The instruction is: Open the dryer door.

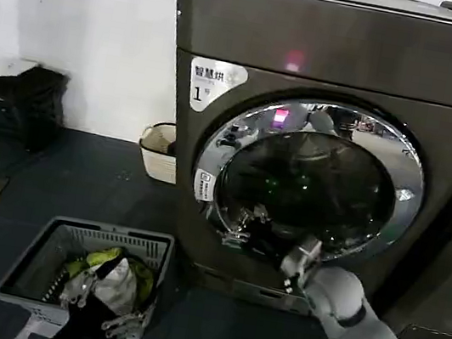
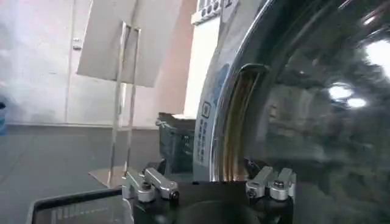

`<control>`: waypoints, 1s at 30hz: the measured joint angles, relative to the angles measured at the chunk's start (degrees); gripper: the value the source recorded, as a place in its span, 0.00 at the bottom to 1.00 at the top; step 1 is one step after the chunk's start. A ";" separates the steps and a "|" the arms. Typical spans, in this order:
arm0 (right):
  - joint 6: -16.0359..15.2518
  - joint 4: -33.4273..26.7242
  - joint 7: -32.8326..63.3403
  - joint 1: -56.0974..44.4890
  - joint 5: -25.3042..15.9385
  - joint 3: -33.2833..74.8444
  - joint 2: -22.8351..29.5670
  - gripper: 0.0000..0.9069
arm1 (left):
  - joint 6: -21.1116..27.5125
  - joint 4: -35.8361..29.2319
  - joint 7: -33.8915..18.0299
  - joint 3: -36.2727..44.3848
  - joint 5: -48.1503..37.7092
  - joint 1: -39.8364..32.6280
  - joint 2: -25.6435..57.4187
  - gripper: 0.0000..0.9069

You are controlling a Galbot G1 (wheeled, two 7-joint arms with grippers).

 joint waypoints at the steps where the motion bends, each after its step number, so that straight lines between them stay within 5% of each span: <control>1: 0.02 -0.46 -0.02 0.54 0.27 -0.40 0.24 1.00 | -0.01 0.06 -0.04 0.00 0.05 -0.04 -0.01 1.00; 14: -1.90 -1.69 -3.46 3.88 3.69 -1.28 0.83 1.00 | 4.71 0.59 -0.05 -0.32 1.06 -1.45 0.16 1.00; 30: -1.40 1.51 -16.33 -0.44 7.73 1.55 -3.93 1.00 | 13.64 3.64 -0.22 -5.59 -11.69 -9.05 6.50 1.00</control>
